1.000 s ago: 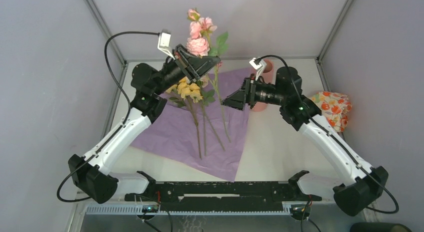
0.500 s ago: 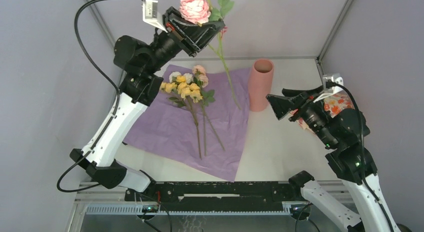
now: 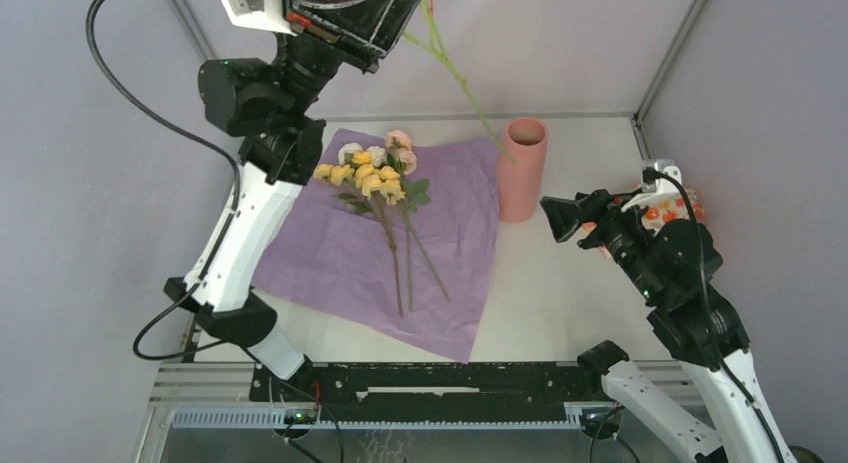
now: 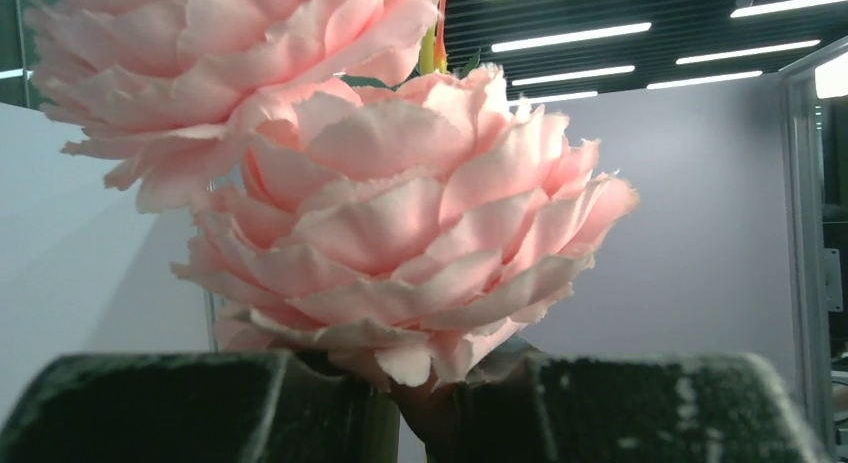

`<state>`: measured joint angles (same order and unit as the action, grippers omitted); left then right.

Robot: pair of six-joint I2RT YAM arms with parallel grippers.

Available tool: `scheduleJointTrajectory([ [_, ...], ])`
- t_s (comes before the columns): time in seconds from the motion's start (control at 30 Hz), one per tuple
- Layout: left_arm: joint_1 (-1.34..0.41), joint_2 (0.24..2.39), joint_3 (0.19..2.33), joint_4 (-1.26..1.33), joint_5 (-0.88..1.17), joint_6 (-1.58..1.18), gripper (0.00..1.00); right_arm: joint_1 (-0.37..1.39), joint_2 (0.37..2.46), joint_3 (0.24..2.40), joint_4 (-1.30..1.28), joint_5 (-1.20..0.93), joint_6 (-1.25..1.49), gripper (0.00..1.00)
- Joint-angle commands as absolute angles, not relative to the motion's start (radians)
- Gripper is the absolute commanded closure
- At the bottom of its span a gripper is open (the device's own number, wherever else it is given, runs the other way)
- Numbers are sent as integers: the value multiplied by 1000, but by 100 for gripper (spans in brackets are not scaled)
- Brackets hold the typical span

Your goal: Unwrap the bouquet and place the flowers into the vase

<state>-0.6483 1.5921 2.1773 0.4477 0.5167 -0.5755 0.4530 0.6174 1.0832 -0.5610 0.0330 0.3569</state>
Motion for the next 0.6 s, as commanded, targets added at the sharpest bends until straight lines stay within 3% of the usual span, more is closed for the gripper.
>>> scheduleJointTrajectory([
  [0.0, -653, 1712, 2315, 489, 501, -548, 77, 448, 564, 1094, -545, 92, 344, 16],
  [0.57, -651, 1955, 2506, 518, 443, -328, 75, 449, 528, 1094, -524, 185, 280, 10],
])
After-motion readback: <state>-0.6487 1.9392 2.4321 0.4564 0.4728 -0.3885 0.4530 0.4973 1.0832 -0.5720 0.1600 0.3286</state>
